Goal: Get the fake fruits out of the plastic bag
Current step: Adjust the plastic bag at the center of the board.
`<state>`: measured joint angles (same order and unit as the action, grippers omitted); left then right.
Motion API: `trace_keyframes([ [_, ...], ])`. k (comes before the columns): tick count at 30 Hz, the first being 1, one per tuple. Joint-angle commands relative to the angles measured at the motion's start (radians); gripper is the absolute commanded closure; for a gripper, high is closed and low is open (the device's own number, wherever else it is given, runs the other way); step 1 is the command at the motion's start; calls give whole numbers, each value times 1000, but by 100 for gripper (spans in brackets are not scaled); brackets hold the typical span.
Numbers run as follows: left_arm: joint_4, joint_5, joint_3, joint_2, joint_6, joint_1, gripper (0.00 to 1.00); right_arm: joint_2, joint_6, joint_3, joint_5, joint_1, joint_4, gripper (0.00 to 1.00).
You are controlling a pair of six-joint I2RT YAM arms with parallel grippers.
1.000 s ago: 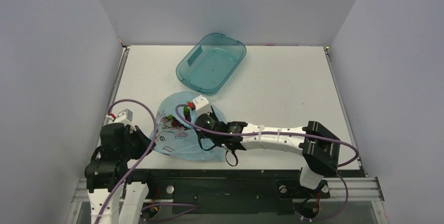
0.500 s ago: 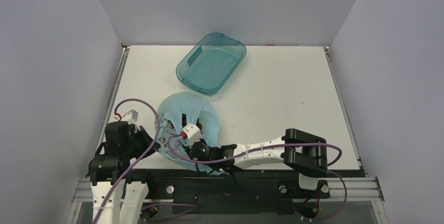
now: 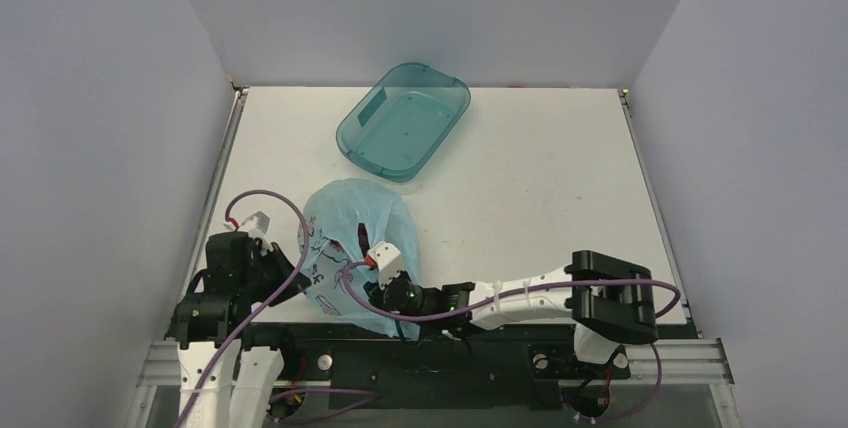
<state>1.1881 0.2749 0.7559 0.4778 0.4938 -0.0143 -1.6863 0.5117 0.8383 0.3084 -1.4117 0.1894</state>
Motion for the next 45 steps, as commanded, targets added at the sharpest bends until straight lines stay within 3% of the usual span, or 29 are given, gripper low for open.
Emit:
trace_keyframes([
  [1,-48,44,-5,-7,-4,6,100,125,-10,66,62,27,-40,62],
  [4,-62,50,-9,3,-3,5,100,115,6,138,99,58,-98,51],
  [9,-72,71,-1,28,-23,5,100,33,59,266,110,129,-208,47],
  [13,-91,67,-9,33,-17,5,100,4,38,306,57,142,-200,47],
  [20,-135,44,-32,52,9,6,99,-89,-76,251,27,90,-42,42],
  [21,-136,37,-29,55,14,5,95,-104,-78,224,27,89,-13,43],
  [23,-140,29,-6,61,28,5,77,-102,-84,161,28,81,39,45],
  [24,-143,29,3,64,30,6,63,-98,-96,132,27,74,104,45],
  [26,-166,25,28,73,33,5,49,-100,-122,53,30,59,198,48],
  [28,-183,20,54,97,32,6,40,-126,-127,14,23,58,248,52],
  [32,-236,62,91,199,18,5,36,-164,-116,-9,-22,79,290,68],
  [35,-275,107,85,279,2,21,36,-122,-132,-9,-43,78,297,72],
  [39,-221,43,79,319,-13,80,35,-19,-73,38,-27,82,145,66],
  [45,-159,43,32,115,21,85,32,119,-11,37,-31,96,50,55],
])
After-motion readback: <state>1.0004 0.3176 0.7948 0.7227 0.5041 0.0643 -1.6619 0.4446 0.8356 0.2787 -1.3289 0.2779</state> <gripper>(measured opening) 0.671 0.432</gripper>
